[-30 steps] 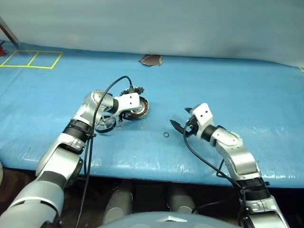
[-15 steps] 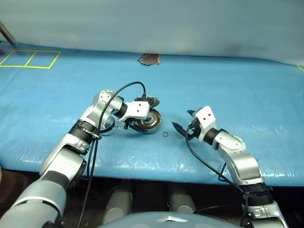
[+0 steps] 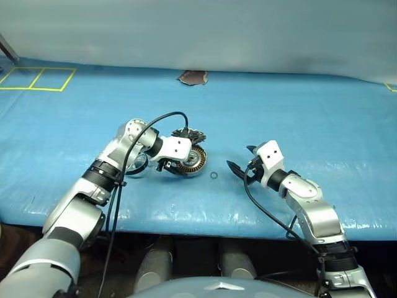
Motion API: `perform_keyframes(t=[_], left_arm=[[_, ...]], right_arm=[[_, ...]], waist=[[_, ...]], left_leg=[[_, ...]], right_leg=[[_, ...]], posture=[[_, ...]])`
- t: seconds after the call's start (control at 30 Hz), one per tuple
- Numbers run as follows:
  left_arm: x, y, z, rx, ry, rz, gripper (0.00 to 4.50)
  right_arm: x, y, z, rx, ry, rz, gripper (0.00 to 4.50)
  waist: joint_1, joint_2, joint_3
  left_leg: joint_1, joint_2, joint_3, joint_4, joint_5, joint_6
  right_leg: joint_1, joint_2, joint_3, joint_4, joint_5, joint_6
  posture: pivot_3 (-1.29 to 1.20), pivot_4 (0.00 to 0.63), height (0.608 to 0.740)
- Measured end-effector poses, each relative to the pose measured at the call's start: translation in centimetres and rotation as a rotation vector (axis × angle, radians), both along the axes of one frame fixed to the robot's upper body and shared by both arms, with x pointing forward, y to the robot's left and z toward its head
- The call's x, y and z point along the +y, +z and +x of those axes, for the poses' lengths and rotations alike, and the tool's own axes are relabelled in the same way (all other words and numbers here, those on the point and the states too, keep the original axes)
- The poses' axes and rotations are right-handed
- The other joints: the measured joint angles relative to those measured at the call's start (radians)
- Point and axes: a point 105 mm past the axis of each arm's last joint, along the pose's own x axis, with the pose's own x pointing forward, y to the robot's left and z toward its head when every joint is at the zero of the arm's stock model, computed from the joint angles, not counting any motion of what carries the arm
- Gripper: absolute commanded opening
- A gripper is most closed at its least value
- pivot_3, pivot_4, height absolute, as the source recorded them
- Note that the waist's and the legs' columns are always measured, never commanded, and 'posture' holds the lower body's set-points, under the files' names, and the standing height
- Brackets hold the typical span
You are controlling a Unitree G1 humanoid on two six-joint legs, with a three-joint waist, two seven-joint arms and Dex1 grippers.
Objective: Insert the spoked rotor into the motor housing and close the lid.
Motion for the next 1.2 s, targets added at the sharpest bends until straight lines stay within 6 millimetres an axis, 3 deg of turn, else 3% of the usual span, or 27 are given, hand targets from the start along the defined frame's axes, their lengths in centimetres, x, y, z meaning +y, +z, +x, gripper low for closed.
perform_keyframes(t=[0.43,0.47,0.67,0.9,1.2], left_arm=[[0.6,0.0,-0.1,-0.007,0.011,0.010,2.03],[0.6,0.0,-0.1,-0.005,0.010,0.011,2.65],[0.7,-0.2,-0.2,0.003,0.008,0.017,4.48],[0.7,1.3,-0.2,0.059,0.065,-0.115,4.48],[1.6,2.4,-2.8,0.194,0.094,-0.273,4.48]], right_arm=[[0.2,0.4,0.3,-0.014,0.010,-0.001,4.50],[0.2,0.4,0.3,-0.014,0.010,-0.001,4.50],[0.2,0.4,0.3,-0.013,0.009,-0.001,4.50],[0.3,0.4,0.3,-0.013,0.010,0.003,4.50],[0.8,-0.3,-0.6,0.022,0.030,0.050,4.50]], waist=[[-0.003,0.000,0.000],[-0.003,0.000,0.000],[-0.003,0.000,0.000],[-0.003,0.000,0.000],[-0.004,0.000,0.000]], left_leg=[[0.000,0.000,0.000,0.000,0.000,0.000],[0.000,0.000,0.000,0.001,0.000,0.000],[0.000,0.000,0.000,0.000,0.000,0.000],[0.000,0.000,0.000,0.001,0.000,0.000],[0.000,0.000,0.000,0.001,0.000,0.000]], right_leg=[[0.000,0.000,0.000,0.000,0.000,0.000],[0.000,0.000,0.000,0.000,0.000,0.000],[0.000,0.000,0.000,0.000,0.000,0.000],[0.000,0.000,0.000,0.001,0.000,0.000],[0.000,0.000,0.001,0.001,-0.002,-0.004]], posture=[[0.00,0.150,0.740],[0.00,0.150,0.740],[0.00,0.150,0.740],[0.00,0.150,0.740],[0.00,0.150,0.740]])
